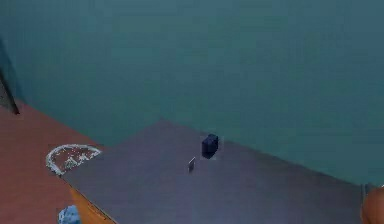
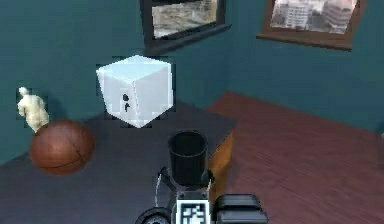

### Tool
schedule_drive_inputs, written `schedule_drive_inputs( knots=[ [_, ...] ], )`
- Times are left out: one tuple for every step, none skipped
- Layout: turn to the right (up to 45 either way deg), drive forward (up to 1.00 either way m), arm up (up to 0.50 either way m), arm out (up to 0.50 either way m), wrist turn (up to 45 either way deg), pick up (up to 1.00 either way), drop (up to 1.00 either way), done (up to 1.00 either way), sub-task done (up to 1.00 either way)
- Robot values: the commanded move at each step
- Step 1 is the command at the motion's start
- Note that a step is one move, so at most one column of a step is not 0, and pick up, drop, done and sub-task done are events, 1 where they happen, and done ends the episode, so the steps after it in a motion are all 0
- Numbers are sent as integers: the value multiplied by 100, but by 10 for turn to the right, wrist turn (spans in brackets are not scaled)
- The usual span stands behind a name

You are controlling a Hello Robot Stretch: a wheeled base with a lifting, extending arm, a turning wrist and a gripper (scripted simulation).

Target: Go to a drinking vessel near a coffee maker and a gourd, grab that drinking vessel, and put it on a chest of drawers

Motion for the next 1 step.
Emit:
schedule_drive_inputs(
  knots=[
    [-450,0,0,0,0,0,0,0,0]
  ],
)
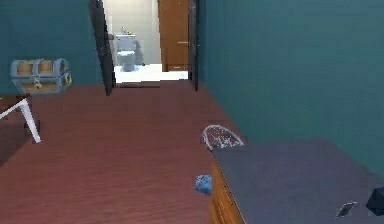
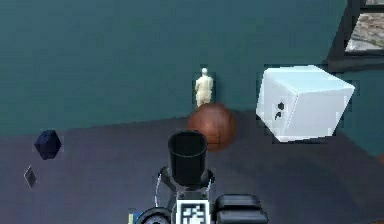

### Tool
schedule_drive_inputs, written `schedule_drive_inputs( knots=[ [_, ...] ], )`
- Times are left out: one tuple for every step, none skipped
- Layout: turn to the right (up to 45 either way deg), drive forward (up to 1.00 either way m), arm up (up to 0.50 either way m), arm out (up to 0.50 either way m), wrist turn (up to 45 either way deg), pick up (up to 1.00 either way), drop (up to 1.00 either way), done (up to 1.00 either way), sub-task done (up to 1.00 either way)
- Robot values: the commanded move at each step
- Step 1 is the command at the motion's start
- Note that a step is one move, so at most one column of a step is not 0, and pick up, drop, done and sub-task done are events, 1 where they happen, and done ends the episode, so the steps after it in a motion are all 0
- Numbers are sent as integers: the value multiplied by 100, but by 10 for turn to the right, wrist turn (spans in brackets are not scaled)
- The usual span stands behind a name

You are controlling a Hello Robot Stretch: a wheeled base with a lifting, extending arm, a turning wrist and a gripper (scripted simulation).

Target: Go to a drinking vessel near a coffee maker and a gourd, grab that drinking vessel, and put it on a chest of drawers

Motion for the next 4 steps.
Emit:
schedule_drive_inputs(
  knots=[
    [-450,0,0,0,0,0,0,0,0],
    [-90,0,0,0,0,0,0,0,0],
    [-450,0,0,0,0,0,0,0,0],
    [-450,0,0,0,0,0,0,0,0]
  ],
)
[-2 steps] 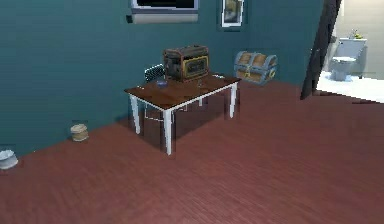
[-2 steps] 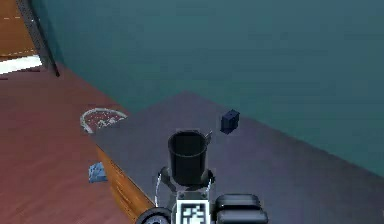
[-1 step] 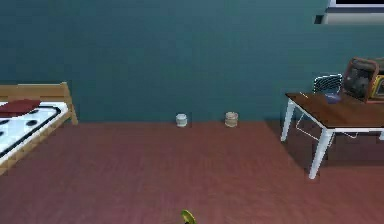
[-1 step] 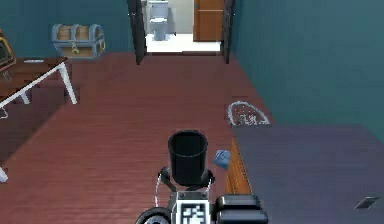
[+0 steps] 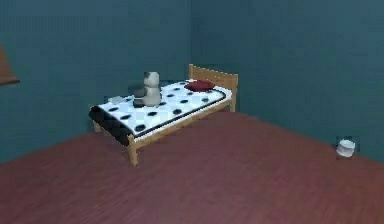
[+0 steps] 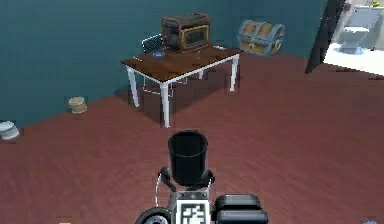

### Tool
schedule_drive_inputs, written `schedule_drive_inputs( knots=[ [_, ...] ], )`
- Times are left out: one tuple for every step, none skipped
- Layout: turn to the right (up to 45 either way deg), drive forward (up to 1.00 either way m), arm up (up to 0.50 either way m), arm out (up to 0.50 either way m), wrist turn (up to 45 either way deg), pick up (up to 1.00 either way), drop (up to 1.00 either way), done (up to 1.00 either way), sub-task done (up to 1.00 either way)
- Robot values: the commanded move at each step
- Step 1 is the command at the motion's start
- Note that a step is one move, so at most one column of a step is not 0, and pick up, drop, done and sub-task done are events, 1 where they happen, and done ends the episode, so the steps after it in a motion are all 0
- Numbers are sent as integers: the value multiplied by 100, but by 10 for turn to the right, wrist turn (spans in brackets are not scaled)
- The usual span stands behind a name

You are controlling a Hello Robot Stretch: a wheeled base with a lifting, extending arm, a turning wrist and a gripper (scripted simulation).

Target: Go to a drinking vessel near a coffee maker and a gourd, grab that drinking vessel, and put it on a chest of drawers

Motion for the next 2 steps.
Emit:
schedule_drive_inputs(
  knots=[
    [-450,0,0,0,0,0,0,0,0],
    [0,10,0,0,0,0,0,0,0]
  ],
)
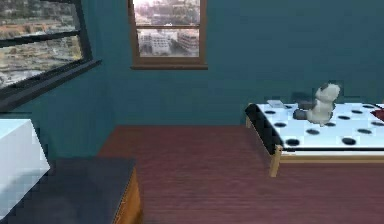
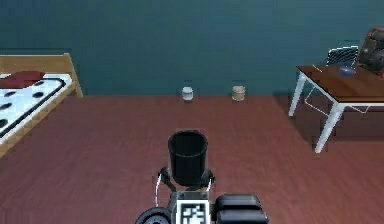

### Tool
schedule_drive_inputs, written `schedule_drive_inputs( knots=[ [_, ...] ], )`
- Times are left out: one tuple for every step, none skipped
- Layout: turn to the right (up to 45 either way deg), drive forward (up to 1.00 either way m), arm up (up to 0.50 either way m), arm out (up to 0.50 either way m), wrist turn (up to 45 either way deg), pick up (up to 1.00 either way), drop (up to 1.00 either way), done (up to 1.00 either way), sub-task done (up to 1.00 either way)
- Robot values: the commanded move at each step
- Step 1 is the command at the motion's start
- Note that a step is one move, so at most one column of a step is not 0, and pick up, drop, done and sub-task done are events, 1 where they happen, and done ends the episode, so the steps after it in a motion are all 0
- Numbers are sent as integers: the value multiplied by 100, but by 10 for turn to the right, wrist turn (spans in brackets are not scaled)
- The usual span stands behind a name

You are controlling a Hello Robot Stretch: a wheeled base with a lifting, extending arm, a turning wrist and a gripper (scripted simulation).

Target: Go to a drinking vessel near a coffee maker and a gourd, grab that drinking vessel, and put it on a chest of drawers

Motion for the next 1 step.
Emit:
schedule_drive_inputs(
  knots=[
    [60,0,0,0,0,0,0,0,0]
  ],
)
